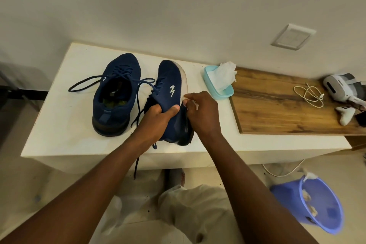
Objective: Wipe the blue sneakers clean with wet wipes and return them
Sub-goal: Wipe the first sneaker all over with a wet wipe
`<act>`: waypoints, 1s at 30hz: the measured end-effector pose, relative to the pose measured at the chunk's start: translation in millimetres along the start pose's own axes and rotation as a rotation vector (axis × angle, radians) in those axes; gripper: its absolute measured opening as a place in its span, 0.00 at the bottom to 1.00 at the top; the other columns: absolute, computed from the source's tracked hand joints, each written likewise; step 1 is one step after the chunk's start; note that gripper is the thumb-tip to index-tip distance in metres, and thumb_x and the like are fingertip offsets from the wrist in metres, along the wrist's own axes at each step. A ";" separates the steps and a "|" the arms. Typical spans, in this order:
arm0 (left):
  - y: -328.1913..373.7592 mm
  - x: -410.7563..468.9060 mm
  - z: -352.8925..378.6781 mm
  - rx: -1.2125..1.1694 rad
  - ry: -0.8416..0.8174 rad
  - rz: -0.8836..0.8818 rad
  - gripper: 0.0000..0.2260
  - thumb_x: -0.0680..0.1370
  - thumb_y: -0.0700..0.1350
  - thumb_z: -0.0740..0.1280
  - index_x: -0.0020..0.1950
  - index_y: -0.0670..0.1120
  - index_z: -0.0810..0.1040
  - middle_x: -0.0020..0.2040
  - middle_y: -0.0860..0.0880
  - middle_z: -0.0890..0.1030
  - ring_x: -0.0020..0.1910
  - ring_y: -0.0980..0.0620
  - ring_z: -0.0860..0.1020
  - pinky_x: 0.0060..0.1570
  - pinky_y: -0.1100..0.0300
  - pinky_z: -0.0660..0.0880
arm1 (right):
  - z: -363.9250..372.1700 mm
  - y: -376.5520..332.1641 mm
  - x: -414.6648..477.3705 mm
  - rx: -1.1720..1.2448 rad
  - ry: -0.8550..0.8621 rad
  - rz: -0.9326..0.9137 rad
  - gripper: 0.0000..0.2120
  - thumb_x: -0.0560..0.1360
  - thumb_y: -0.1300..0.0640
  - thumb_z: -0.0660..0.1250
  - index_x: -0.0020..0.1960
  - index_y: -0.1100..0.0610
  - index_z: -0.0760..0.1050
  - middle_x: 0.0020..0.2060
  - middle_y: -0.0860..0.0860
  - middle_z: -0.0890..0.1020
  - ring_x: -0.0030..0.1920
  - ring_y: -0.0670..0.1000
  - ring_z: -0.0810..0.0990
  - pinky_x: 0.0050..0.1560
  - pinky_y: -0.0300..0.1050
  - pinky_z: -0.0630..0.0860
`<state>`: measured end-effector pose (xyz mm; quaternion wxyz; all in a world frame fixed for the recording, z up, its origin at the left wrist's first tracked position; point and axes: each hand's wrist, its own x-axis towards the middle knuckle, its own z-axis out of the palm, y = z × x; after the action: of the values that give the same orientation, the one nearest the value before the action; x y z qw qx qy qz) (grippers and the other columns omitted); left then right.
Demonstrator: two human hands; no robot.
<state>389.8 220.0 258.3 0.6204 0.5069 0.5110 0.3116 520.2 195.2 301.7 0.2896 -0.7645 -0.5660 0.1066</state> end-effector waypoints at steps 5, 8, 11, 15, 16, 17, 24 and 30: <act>-7.0 6.4 -4.3 -0.026 0.027 -0.042 0.10 0.80 0.58 0.67 0.51 0.51 0.78 0.48 0.51 0.83 0.48 0.50 0.82 0.45 0.56 0.77 | -10.3 5.1 -45.0 -0.051 -0.173 -0.203 0.07 0.79 0.62 0.66 0.50 0.60 0.83 0.46 0.56 0.82 0.46 0.54 0.79 0.48 0.45 0.77; -4.5 7.1 -1.7 -0.062 0.006 -0.050 0.12 0.81 0.57 0.66 0.54 0.49 0.79 0.49 0.49 0.84 0.46 0.50 0.82 0.44 0.56 0.78 | -17.0 15.8 -59.8 -0.041 -0.138 -0.256 0.06 0.78 0.63 0.68 0.50 0.59 0.83 0.45 0.55 0.83 0.45 0.54 0.80 0.47 0.50 0.79; 0.6 7.2 0.9 -0.046 -0.006 -0.044 0.08 0.82 0.55 0.65 0.49 0.52 0.76 0.44 0.53 0.81 0.42 0.54 0.80 0.38 0.60 0.72 | -5.2 6.1 -25.1 -0.088 -0.067 -0.142 0.09 0.80 0.59 0.65 0.52 0.60 0.83 0.46 0.57 0.82 0.46 0.54 0.80 0.48 0.45 0.76; -7.4 9.1 -5.5 -0.068 0.029 -0.068 0.07 0.81 0.56 0.65 0.47 0.54 0.76 0.44 0.54 0.82 0.45 0.52 0.80 0.40 0.59 0.72 | 7.0 -11.0 -8.9 -0.108 -0.095 -0.199 0.11 0.80 0.62 0.62 0.46 0.60 0.83 0.41 0.56 0.81 0.40 0.51 0.76 0.39 0.38 0.70; -10.2 10.5 -7.8 -0.073 0.037 -0.084 0.07 0.81 0.56 0.65 0.47 0.54 0.76 0.45 0.53 0.82 0.46 0.51 0.80 0.42 0.58 0.72 | 8.2 -9.5 -19.1 -0.137 -0.127 -0.256 0.10 0.79 0.62 0.62 0.45 0.59 0.82 0.40 0.56 0.80 0.39 0.51 0.75 0.38 0.41 0.71; -12.1 11.6 -9.6 -0.077 0.038 -0.097 0.08 0.81 0.56 0.65 0.48 0.54 0.77 0.45 0.52 0.83 0.47 0.50 0.81 0.44 0.57 0.73 | 7.0 -6.5 -33.5 -0.160 -0.158 -0.297 0.09 0.78 0.62 0.63 0.44 0.58 0.81 0.39 0.55 0.80 0.39 0.52 0.75 0.38 0.45 0.73; -3.0 22.9 -8.9 -0.052 0.004 -0.127 0.09 0.83 0.52 0.64 0.45 0.51 0.76 0.43 0.50 0.82 0.45 0.49 0.81 0.46 0.56 0.75 | 2.5 4.4 -33.9 -0.226 -0.194 -0.283 0.07 0.78 0.59 0.67 0.52 0.58 0.83 0.47 0.54 0.80 0.47 0.53 0.78 0.47 0.45 0.75; -4.6 26.0 -15.7 -0.060 0.004 -0.145 0.07 0.82 0.51 0.66 0.54 0.49 0.77 0.52 0.46 0.84 0.54 0.42 0.81 0.61 0.45 0.75 | 20.8 -15.3 55.8 -0.033 0.008 -0.137 0.10 0.80 0.61 0.64 0.53 0.60 0.84 0.49 0.58 0.81 0.49 0.56 0.80 0.51 0.47 0.76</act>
<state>381.6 247.0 246.2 0.6552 0.4490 0.5380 0.2821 516.4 256.5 302.7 0.2859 -0.7290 -0.6175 0.0742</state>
